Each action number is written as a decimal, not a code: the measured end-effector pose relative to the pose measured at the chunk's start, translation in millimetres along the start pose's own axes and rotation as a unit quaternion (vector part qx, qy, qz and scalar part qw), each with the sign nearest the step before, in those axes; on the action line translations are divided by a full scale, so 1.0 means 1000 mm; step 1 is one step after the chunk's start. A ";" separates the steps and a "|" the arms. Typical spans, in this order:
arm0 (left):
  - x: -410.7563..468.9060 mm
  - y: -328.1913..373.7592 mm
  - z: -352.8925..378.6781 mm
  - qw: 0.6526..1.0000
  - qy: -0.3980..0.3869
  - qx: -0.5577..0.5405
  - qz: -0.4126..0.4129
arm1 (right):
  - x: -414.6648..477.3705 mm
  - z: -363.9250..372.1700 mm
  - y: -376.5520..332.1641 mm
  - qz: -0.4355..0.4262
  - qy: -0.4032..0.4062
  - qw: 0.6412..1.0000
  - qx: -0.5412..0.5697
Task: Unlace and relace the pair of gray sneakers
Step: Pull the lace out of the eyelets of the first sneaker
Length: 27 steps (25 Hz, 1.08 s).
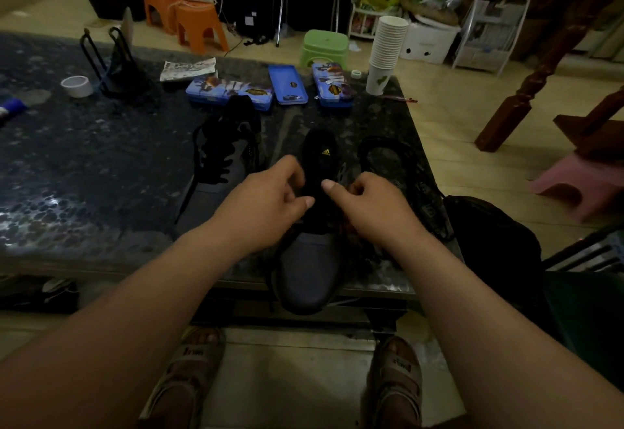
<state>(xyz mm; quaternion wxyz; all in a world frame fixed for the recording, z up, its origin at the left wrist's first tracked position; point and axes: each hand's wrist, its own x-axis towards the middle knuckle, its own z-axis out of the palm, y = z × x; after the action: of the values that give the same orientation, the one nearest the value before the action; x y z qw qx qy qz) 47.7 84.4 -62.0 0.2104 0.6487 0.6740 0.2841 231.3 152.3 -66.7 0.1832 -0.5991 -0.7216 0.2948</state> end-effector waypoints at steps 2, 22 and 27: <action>0.005 0.000 0.001 0.996 0.009 0.069 0.051 | 0.003 -0.001 -0.003 -0.022 0.013 0.999 -0.022; 0.014 0.005 -0.018 0.932 -0.050 -0.350 -0.086 | 0.014 -0.015 0.005 -0.028 -0.067 0.995 0.064; 0.006 0.000 -0.033 0.885 -0.098 -0.451 -0.067 | 0.007 -0.013 -0.003 -0.084 0.039 0.996 -0.001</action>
<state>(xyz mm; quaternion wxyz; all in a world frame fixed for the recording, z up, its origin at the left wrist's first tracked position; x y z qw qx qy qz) 26.1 87.1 -36.8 0.5639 0.4618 0.4910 0.4771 235.6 161.0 -56.0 0.2346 -0.5473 -0.7621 0.2543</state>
